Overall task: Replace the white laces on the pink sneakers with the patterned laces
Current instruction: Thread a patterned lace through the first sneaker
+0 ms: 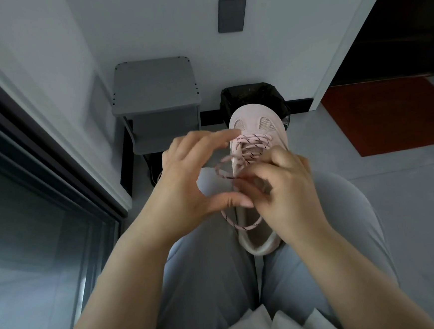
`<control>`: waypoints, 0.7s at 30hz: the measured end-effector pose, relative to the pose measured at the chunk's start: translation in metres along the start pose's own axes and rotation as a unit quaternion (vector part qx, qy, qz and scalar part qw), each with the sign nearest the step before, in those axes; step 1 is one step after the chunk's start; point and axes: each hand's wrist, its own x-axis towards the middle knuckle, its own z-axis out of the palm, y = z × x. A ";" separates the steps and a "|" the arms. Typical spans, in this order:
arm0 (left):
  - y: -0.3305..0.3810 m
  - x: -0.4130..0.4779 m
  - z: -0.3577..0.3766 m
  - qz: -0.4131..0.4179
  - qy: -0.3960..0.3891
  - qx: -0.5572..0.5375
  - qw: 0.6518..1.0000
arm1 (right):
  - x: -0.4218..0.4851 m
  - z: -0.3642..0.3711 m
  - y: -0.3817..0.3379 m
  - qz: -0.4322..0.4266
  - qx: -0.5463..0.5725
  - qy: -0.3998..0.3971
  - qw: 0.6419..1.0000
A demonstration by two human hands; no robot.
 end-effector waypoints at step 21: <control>-0.025 -0.008 0.023 -0.077 0.029 0.085 0.993 | -0.006 -0.008 0.012 0.042 0.057 -0.045 0.996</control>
